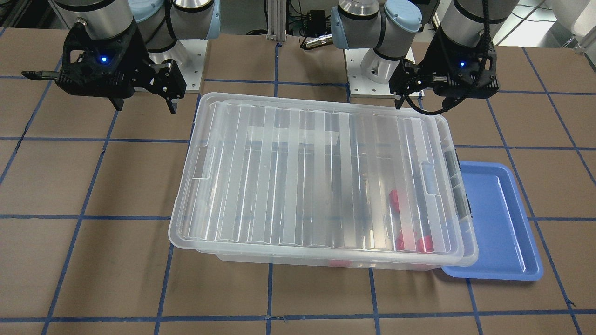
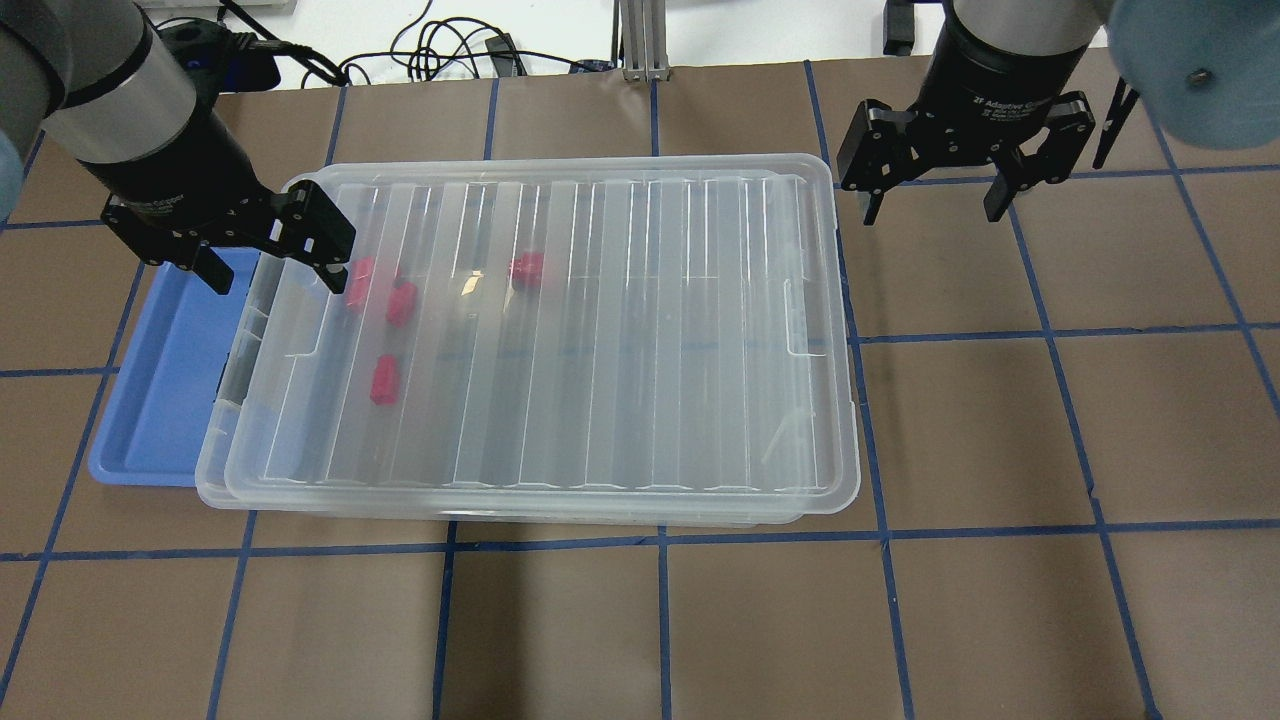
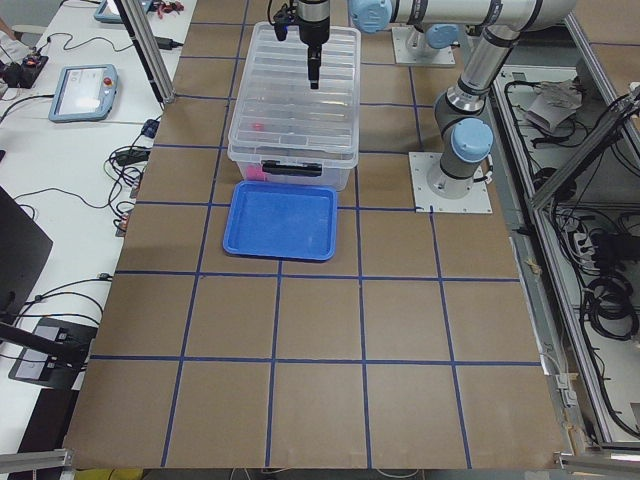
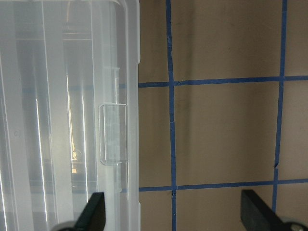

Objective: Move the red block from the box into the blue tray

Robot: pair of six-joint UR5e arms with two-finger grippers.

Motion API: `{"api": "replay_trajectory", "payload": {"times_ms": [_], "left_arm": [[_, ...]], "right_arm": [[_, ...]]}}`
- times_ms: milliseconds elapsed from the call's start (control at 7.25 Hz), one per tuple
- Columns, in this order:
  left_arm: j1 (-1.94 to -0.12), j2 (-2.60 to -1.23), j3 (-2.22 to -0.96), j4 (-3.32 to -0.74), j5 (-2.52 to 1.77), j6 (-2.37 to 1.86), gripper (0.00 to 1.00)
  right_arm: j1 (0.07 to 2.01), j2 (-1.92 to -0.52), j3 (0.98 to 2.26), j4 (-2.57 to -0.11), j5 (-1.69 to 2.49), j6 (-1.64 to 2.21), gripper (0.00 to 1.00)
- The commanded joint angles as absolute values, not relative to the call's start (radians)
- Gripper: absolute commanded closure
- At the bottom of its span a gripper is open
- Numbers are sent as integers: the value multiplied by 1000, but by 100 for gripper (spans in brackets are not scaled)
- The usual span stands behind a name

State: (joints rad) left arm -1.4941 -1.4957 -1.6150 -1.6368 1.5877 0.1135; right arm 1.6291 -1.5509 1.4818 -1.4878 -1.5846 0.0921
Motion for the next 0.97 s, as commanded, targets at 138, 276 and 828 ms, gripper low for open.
{"api": "replay_trajectory", "payload": {"times_ms": [138,276,828], "left_arm": [[-1494,-1497,-1614,-1635,1588,114,0],[-1494,-1499,-1614,-1632,1588,115,0],[-1488,-1532,-1586,-1626,1588,118,0]], "right_arm": [[1629,-1551,1482,-1488,-1583,91,0],[1629,-1552,1483,-1489,-1583,92,0],[1632,-1557,1494,-1491,-1580,91,0]]}}
